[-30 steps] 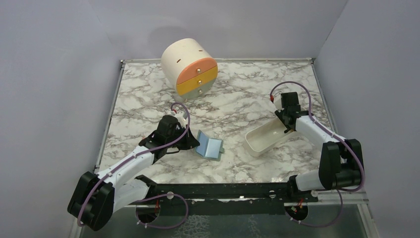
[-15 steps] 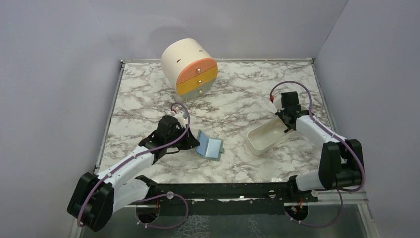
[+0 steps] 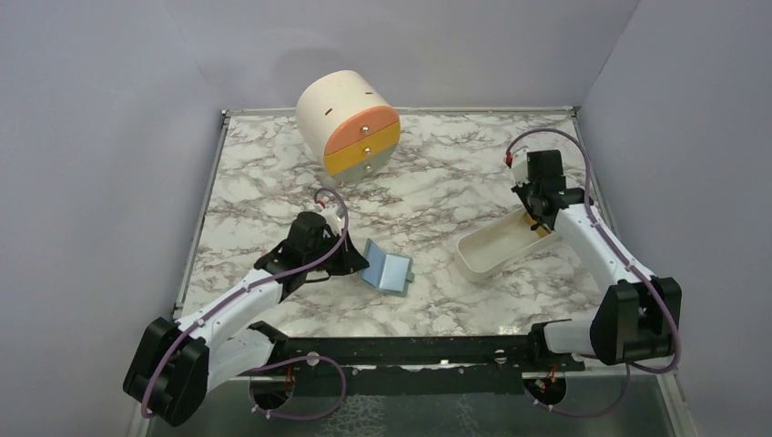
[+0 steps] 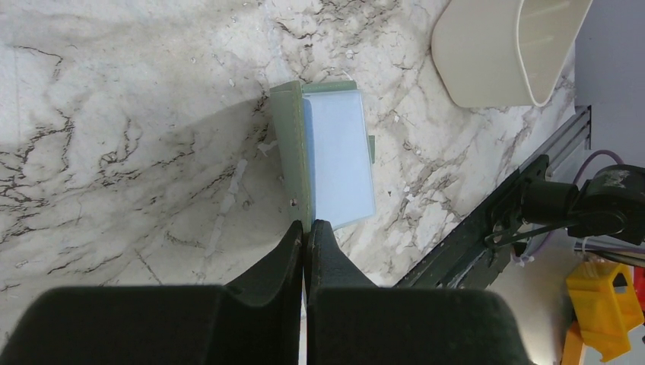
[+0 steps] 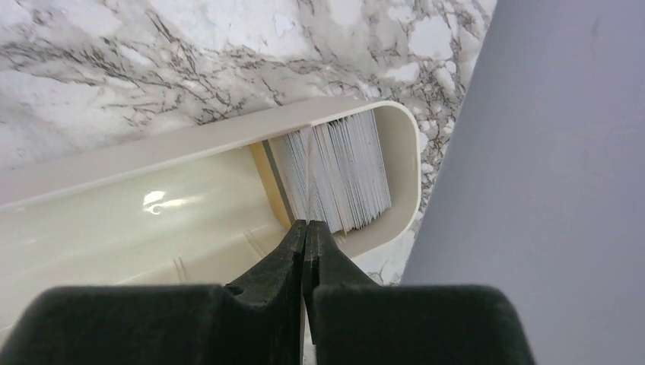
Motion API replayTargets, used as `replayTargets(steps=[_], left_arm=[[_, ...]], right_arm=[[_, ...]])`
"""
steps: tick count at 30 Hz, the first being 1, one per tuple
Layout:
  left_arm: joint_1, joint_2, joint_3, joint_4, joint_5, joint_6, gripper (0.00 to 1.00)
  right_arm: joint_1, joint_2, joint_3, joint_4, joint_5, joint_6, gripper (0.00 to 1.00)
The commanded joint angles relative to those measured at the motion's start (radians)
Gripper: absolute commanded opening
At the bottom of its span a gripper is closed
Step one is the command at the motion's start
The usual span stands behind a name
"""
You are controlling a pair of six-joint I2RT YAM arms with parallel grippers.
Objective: Put the credit cards into the card holder
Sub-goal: Pick up the credit card from the storage box.
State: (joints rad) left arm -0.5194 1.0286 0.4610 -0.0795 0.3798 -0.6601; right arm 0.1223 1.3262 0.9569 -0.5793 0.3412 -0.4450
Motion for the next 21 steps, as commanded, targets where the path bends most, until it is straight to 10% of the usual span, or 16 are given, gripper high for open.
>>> replayTargets(steps=[1, 21], left_arm=[[-0.001, -0.034, -0.021, 0.073, 0.065, -0.041, 0.00], [-0.002, -0.052, -0.132, 0.260, 0.001, -0.200, 0.00]], right_arm=[[-0.007, -0.058, 0.062, -0.043, -0.088, 0.071, 0.01], [0.141, -0.251, 0.124, -0.071, -0.445, 0.569, 0.01]])
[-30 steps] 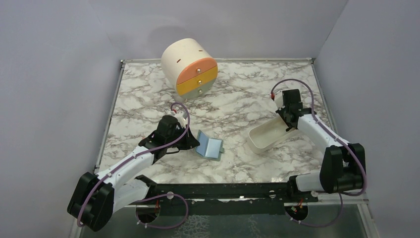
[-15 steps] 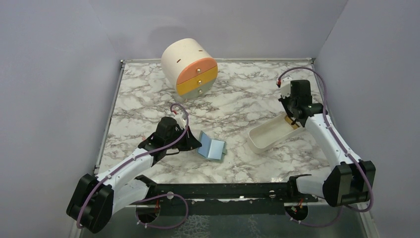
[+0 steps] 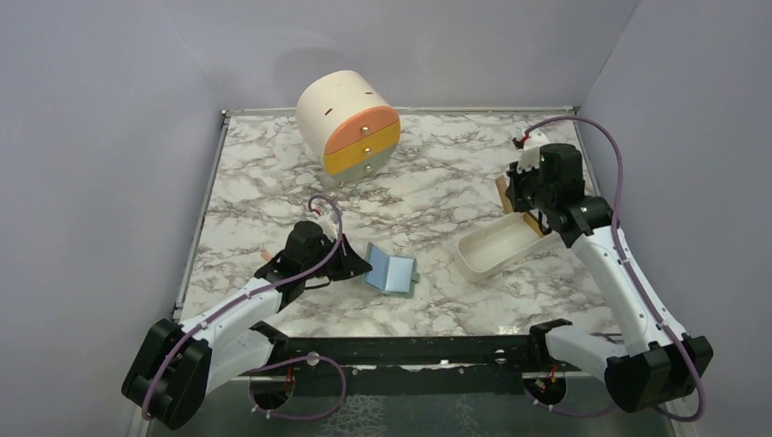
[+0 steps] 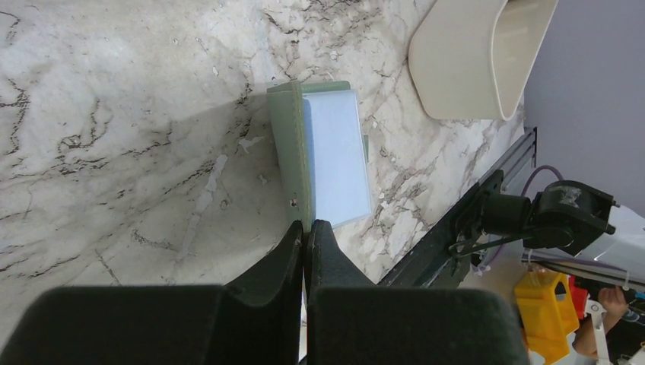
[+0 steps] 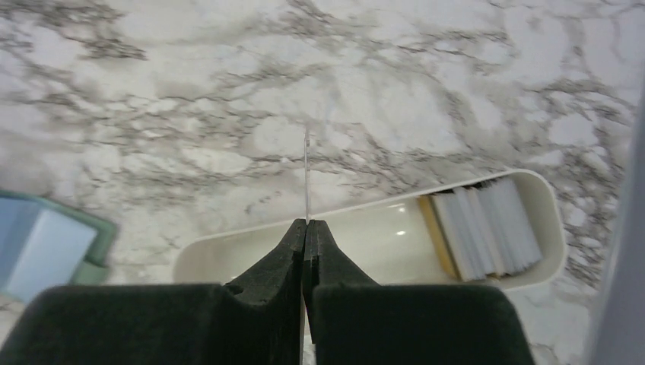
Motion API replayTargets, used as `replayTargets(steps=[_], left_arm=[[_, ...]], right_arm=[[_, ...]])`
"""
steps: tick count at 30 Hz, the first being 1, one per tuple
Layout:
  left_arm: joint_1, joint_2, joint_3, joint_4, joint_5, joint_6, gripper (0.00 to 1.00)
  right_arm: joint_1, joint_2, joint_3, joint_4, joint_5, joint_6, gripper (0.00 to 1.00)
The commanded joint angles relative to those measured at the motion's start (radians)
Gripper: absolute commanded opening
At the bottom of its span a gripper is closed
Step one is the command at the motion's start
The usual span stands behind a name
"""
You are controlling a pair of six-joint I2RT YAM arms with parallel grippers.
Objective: Put the credit cards into the card holder
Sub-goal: Pick up the credit card from the storage box, then insert the credit card into the card holder.
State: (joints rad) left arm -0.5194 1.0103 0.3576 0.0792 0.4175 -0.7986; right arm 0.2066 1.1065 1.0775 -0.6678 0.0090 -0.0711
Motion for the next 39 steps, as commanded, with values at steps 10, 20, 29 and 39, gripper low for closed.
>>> replayTargets(steps=[10, 20, 29, 39], left_arm=[[-0.002, -0.046, -0.095, 0.124, -0.099, -0.112, 0.00], [-0.002, -0.088, -0.126, 0.067, -0.138, -0.121, 0.00], [-0.003, -0.055, -0.120, 0.021, -0.163, -0.088, 0.13], [-0.002, -0.026, -0.046, -0.128, -0.226, 0.007, 0.24]], right_arm=[[0.390, -0.014, -0.115, 0.140, -0.095, 0.555, 0.01], [0.566, 0.103, -0.296, 0.491, -0.188, 0.856, 0.01], [0.626, 0.317, -0.273, 0.570, -0.163, 0.905, 0.01], [0.625, 0.419, -0.296, 0.515, -0.062, 0.836, 0.01]])
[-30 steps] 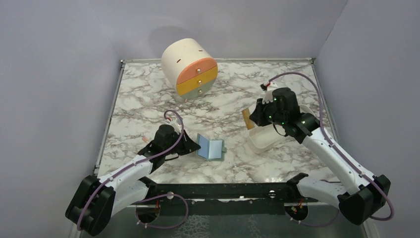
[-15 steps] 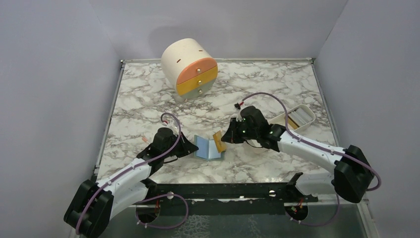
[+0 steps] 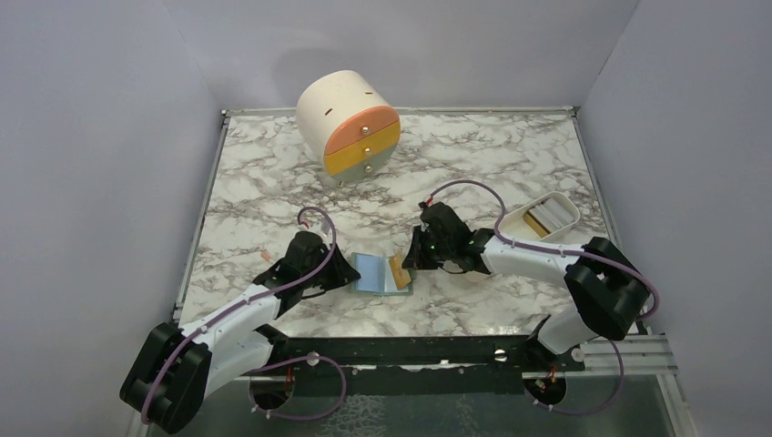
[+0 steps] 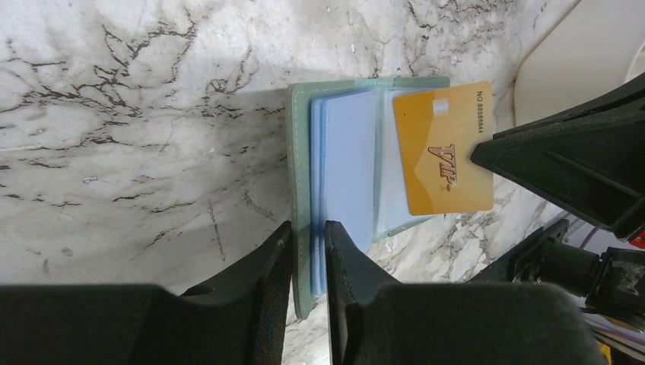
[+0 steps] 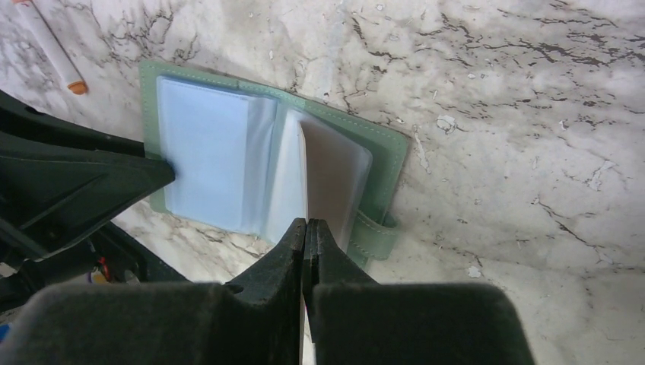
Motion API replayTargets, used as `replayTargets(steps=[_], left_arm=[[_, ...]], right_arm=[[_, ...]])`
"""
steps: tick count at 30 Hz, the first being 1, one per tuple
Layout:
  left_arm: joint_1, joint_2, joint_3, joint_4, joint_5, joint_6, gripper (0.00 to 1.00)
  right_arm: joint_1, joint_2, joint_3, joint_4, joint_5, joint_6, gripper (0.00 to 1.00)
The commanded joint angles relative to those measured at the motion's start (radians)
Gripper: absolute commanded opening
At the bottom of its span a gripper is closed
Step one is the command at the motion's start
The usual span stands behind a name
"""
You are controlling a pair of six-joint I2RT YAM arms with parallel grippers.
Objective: Put the credit cards into the card holder
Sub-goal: Insert the credit card into the card holder.
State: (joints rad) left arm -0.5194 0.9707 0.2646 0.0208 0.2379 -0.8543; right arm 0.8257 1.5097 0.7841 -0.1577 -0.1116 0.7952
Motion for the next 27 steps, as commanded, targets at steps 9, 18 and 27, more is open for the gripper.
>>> replayTargets(steps=[9, 18, 27], left_arm=[[-0.002, 0.015, 0.038, -0.070, -0.029, 0.081, 0.00], [-0.002, 0.019, 0.020, -0.059, -0.023, 0.069, 0.00], [-0.002, 0.023, 0.000, -0.025, -0.020, 0.045, 0.00]], right_arm=[[0.005, 0.004, -0.026, 0.008, 0.075, -0.037, 0.01], [0.006, -0.064, -0.053, 0.122, -0.024, 0.042, 0.01], [0.006, -0.023, -0.060, 0.229, -0.119, 0.095, 0.01]])
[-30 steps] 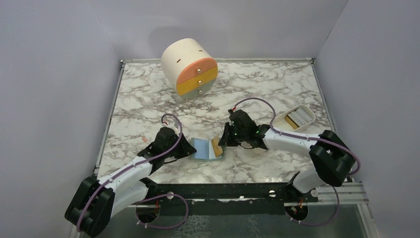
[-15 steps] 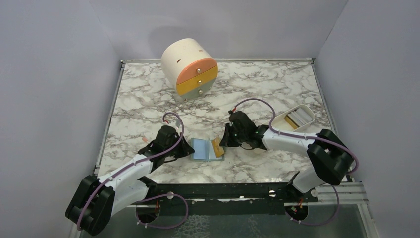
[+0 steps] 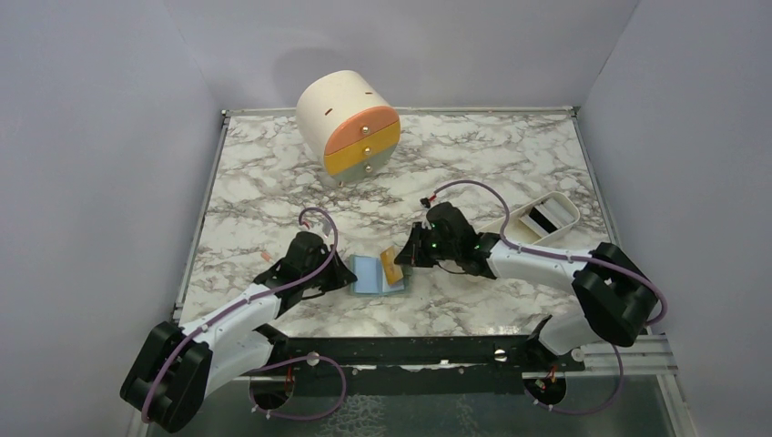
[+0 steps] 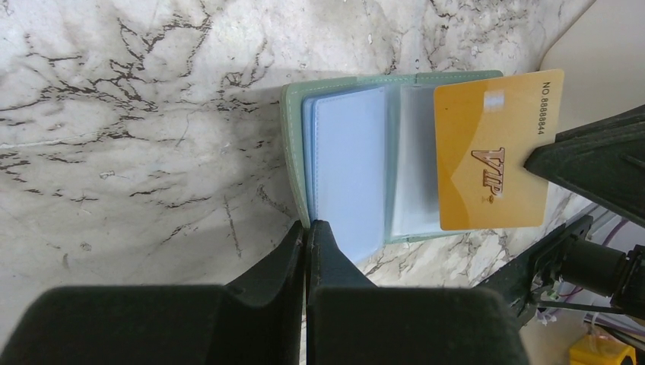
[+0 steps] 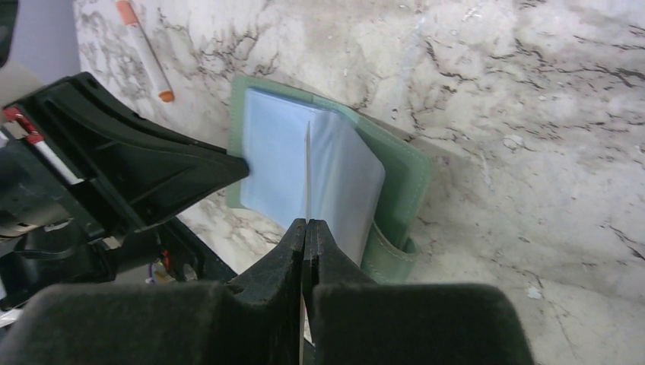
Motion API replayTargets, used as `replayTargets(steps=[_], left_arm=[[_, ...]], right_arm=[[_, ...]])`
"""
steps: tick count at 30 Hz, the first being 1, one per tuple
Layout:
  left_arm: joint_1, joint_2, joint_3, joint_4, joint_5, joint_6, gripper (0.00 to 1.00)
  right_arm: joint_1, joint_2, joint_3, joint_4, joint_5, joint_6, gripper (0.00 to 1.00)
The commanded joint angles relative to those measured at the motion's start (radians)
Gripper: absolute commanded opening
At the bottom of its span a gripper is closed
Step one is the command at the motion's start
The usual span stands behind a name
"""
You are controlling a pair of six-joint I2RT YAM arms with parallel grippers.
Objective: Put the credit cards into the card holder
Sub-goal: Insert the credit card into the card holder.
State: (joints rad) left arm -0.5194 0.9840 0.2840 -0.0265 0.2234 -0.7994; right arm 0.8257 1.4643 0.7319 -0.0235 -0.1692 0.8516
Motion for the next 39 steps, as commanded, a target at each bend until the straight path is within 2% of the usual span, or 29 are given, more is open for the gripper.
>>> replayTargets(steps=[1, 21, 39], left_arm=[[-0.002, 0.012, -0.022, 0.026, -0.002, -0.012, 0.00], [-0.002, 0.019, -0.043, 0.046, -0.001, -0.012, 0.00], [-0.002, 0.021, -0.052, 0.058, 0.005, -0.018, 0.00]], right_arm=[[0.006, 0.031, -0.008, 0.104, -0.066, 0.042, 0.01], [0.007, 0.123, -0.038, 0.145, -0.069, 0.105, 0.01], [0.006, 0.160, -0.075, 0.293, -0.118, 0.145, 0.01]])
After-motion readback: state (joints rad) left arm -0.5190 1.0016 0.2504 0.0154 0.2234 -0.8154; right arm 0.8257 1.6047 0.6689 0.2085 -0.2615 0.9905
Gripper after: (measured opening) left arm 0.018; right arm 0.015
